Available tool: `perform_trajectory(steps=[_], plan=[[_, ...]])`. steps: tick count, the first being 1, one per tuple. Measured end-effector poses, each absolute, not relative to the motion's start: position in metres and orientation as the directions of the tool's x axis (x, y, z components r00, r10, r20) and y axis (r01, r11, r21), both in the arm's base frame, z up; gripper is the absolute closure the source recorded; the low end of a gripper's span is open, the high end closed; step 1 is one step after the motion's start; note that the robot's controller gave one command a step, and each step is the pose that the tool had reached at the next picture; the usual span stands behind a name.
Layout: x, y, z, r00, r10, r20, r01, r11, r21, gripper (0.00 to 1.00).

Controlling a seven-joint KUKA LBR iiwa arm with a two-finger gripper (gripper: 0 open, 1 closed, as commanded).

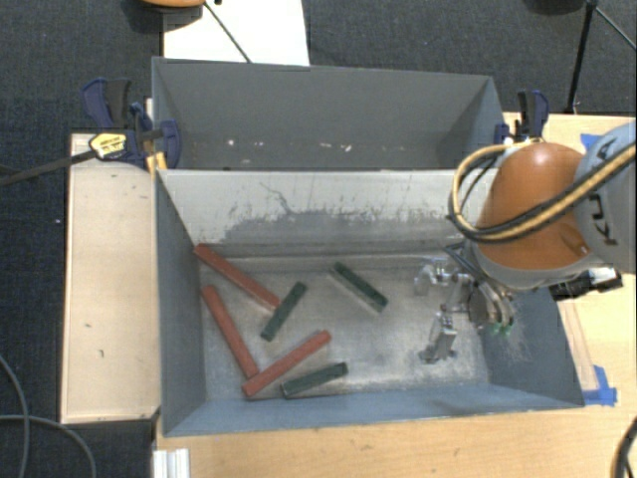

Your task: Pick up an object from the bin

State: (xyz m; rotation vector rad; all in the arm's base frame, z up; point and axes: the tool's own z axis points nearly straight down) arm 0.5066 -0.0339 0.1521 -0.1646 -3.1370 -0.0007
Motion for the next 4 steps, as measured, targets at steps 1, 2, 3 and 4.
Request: perform_trajectory(steps=[1, 2, 3, 4], plan=[[0.524, -0.02, 0.133, -0.994, -0.109, -0.004, -0.109, 0.994, 0.0, 0.0], [0.566, 0.002, 0.086, -0.99, 0.143, -0.007, 0.143, 0.99, 0.002, 0.0], [0.557, -0.012, 0.08, -0.99, 0.139, -0.001, 0.139, 0.99, 0.0, 1.0], [0.557, -0.012, 0.08, -0.99, 0.138, -0.001, 0.138, 0.99, 0.0, 1.0]])
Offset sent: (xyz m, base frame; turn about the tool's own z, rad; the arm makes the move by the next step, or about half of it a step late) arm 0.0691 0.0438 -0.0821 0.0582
